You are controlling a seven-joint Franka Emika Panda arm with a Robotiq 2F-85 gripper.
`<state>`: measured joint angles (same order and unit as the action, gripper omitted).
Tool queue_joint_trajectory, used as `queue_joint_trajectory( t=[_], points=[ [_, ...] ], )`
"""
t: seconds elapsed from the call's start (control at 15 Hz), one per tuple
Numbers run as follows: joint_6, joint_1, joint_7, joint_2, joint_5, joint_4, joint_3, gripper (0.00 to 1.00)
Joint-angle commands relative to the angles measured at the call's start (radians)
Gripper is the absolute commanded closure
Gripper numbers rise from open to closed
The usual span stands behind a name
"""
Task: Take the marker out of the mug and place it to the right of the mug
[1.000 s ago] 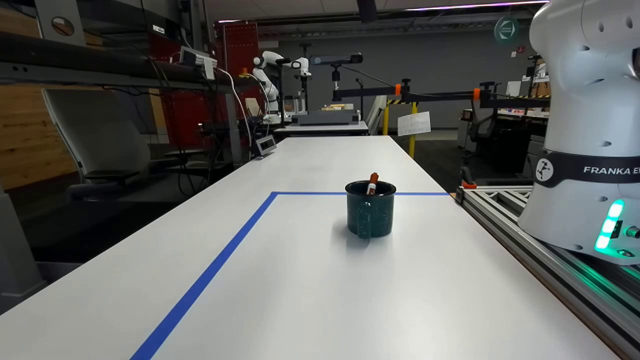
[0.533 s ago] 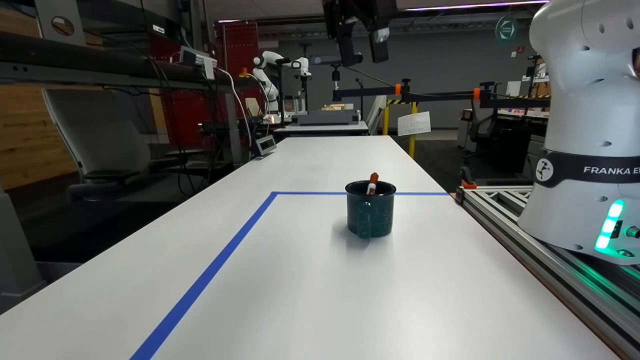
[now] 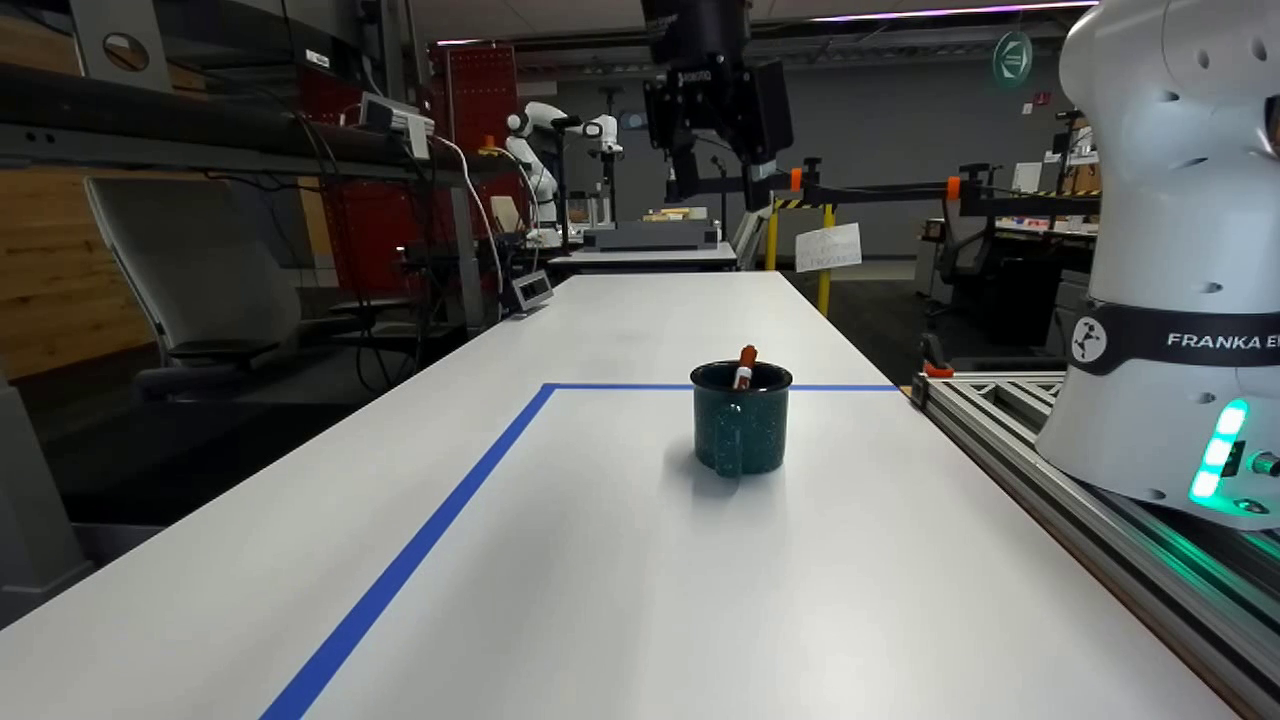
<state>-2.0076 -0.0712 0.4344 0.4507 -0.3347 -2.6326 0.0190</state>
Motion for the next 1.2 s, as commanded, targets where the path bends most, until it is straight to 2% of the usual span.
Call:
queue_joint_trajectory(
  t=[0.0, 0.53, 0.87, 0.93, 1.13],
  points=[
    [-0.07, 0.031, 0.013, -0.018, -0.076, -0.047, 0.024, 0.0],
    [-0.169, 0.098, -0.014, -0.102, -0.162, -0.115, 0.05, 0.0],
    [-0.237, 0.093, -0.026, -0.155, -0.159, -0.111, 0.033, 0.0],
    [-0.208, 0.094, -0.001, -0.146, -0.127, -0.111, 0.043, 0.0],
    [-0.227, 0.092, -0.003, -0.158, -0.127, -0.11, 0.036, 0.0]
  ],
)
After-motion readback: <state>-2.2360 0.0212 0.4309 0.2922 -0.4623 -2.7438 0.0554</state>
